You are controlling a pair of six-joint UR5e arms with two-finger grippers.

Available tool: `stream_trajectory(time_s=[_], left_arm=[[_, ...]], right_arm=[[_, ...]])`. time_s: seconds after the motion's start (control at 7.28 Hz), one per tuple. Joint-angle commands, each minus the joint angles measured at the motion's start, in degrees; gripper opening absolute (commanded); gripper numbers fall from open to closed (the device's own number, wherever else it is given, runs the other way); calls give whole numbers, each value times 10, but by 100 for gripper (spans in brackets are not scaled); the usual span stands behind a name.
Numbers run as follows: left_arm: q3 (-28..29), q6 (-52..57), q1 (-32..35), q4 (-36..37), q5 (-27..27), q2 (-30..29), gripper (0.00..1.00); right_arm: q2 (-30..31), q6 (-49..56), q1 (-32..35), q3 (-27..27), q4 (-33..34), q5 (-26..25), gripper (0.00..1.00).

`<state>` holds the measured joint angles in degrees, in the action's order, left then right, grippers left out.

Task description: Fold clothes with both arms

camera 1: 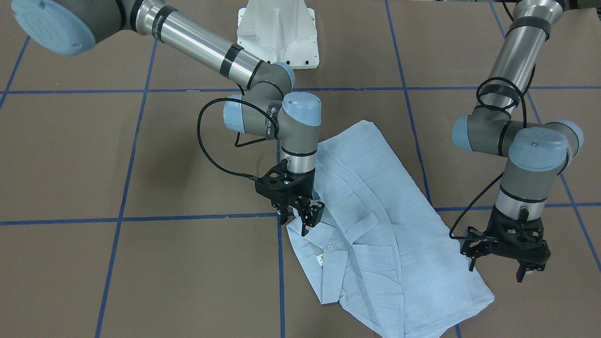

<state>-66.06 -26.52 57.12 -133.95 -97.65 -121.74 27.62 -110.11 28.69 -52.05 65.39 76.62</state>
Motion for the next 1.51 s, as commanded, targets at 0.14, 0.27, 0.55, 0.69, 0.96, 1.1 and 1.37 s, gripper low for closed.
stream_trajectory(time_s=[0.14,0.27,0.55,0.69,0.96,1.1,1.37], left_arm=[[0,1,0,0,0,0,100],[-3,0,0,0,0,0,100],[-18,0,-1,0,-1,12,100],[-18,0,-1,0,-1,12,100],[-18,0,-1,0,-1,12,100],[-19,0,-1,0,-1,12,100],[-19,0,-1,0,-16,12,100]], right_arm=[[-4,-1,-4,1,0,-5,0],[-3,-1,-2,-6,2,-5,0],[61,1,-3,-139,76,-2,0],[111,2,-3,-215,114,-3,0],[222,1,-29,-339,129,-28,0],[280,2,-41,-402,139,-42,0],[349,4,-45,-465,139,-42,0]])
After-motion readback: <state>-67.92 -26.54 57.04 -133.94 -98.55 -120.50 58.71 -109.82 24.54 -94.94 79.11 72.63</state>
